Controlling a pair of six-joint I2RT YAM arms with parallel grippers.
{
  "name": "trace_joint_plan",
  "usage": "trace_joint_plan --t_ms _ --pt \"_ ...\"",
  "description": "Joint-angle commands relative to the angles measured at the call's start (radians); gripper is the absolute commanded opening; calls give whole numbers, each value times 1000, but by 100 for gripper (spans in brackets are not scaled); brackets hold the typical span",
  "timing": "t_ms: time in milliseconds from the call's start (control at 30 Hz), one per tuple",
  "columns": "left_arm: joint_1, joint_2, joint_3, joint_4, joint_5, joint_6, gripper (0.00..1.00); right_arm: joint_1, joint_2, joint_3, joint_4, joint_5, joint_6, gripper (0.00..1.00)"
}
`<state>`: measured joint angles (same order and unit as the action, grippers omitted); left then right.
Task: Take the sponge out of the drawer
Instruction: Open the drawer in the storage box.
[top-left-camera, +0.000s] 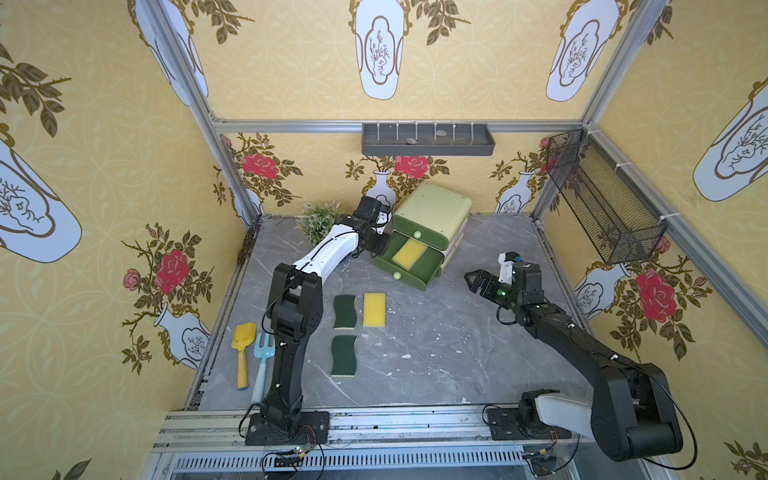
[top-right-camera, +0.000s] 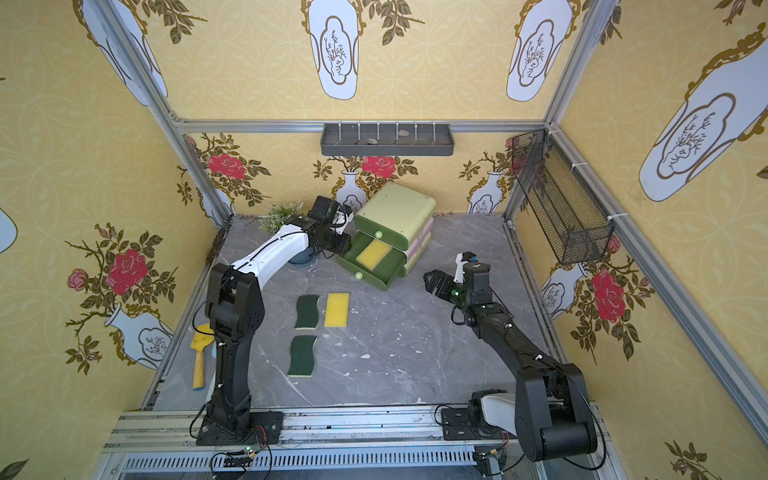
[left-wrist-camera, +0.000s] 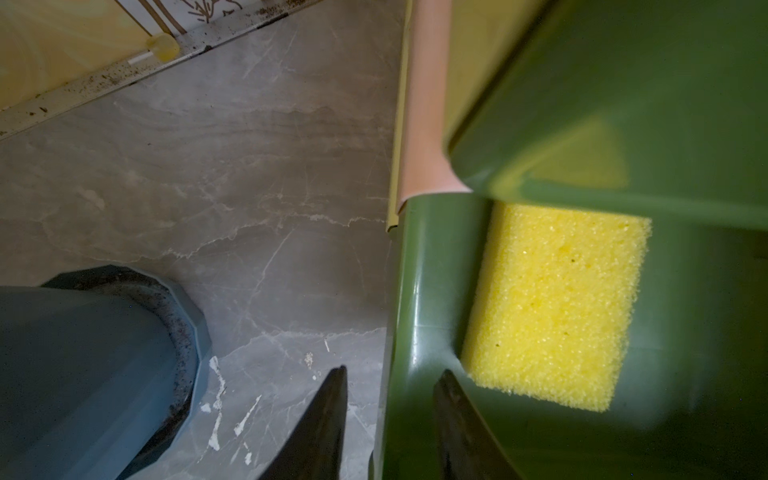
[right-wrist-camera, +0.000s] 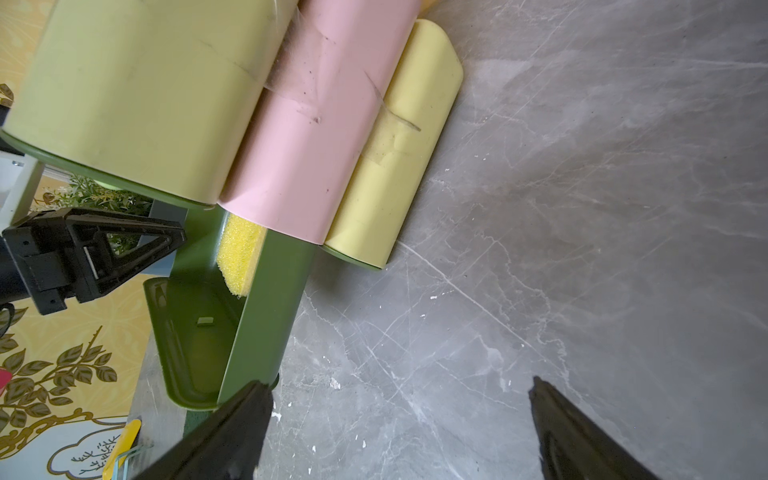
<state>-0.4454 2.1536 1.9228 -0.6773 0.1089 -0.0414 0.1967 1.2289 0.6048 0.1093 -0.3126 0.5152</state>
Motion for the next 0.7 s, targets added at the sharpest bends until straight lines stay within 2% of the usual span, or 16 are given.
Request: trace_joint_plan --t_ms 0,267,433,667 --pt "1 14 8 -5 15 0 35 1 3 3 39 -13 -5 99" --pt "1 12 1 -8 -3 3 24 0 7 7 38 -14 -6 99" --pt "1 5 -5 -9 -27 9 12 0 9 7 37 -16 -8 99" --pt "1 -17 -26 -8 -46 15 3 0 12 7 38 -18 -8 99"
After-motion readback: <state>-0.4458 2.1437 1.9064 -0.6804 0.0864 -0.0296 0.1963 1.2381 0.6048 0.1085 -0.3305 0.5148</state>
